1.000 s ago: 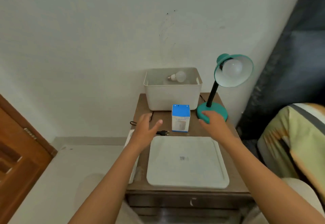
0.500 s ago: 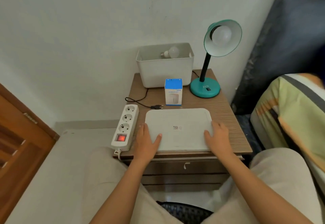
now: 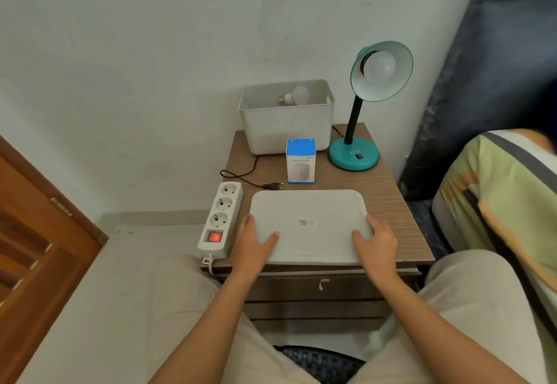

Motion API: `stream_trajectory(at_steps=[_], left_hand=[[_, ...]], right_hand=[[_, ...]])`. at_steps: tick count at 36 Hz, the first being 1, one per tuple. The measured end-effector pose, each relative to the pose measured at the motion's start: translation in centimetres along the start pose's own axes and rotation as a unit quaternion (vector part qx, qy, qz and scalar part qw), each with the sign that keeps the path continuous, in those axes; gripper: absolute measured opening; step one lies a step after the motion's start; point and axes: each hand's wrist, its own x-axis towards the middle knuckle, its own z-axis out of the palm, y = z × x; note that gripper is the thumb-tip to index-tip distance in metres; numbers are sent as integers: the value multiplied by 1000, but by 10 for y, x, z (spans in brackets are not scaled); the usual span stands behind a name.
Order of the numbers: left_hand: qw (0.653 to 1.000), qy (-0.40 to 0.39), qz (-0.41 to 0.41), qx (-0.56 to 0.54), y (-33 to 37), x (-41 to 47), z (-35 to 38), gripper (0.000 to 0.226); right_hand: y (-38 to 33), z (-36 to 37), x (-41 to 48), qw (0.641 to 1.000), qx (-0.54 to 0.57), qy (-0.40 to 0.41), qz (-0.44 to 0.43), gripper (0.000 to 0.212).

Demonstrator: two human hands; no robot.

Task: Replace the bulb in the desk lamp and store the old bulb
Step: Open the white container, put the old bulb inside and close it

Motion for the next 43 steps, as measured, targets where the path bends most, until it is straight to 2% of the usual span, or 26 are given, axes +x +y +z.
stream_trajectory(at_steps=[12,20,29,31,35,38,43], left_hand=[[992,80,80,-47,66,39,-66,74],[993,84,81,-26,101,109,-101,65],[993,85,80,-34,131,196,-108,65],[993,83,77,-35,134,218,-103,59],[995,74,57,-32,136,257,-90,50],[996,65,49,-28,136,277,-80,58],[996,81,47,2,134,294,-64,63]], right_hand=[[-79,-19,39,989,90,73,-86,46],[-137,-2,102,985,139,48,-92,43],[-172,26,183,985,147,46,-82,47],[-178,33,204,985,151,47,-74,45],[-184,45,242,992,98,30,-73,44],[-181,54,262,996,48,27,-73,44],[-173,64,279,996,31,30,-73,44]])
